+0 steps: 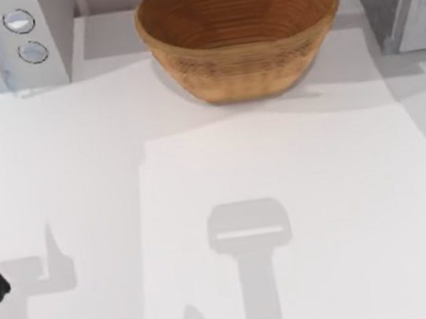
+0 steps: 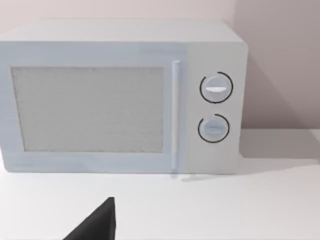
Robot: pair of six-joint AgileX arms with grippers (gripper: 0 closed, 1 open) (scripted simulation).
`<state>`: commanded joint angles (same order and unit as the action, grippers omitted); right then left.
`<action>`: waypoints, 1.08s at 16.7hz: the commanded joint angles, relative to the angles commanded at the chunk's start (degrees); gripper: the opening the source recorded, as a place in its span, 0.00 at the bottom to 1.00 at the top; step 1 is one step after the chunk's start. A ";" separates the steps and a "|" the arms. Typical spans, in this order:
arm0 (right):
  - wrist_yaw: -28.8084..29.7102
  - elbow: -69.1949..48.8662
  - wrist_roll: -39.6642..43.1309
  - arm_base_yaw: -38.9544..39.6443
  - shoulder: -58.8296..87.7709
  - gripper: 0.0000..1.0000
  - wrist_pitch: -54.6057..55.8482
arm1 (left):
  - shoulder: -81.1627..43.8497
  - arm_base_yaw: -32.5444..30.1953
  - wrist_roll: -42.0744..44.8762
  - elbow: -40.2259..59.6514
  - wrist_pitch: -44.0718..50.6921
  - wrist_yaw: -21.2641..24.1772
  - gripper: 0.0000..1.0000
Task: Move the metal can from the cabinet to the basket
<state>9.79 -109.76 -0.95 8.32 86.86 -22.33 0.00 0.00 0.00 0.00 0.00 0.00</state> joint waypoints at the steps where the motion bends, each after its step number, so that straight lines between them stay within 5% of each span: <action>1: 0.82 -0.59 0.01 0.89 -1.36 0.00 -1.91 | 0.00 0.00 0.00 0.00 0.00 0.00 1.00; 9: 9.53 -5.43 0.11 9.81 -16.86 0.00 -22.85 | 0.00 0.00 0.00 0.00 0.00 0.00 1.00; 18: 9.69 -1.64 0.08 9.58 -20.28 0.00 -22.77 | 0.00 0.00 0.00 0.00 0.00 0.00 1.00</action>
<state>19.49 -111.41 -0.88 17.89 66.58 -45.10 0.00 0.00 0.00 0.00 0.00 0.00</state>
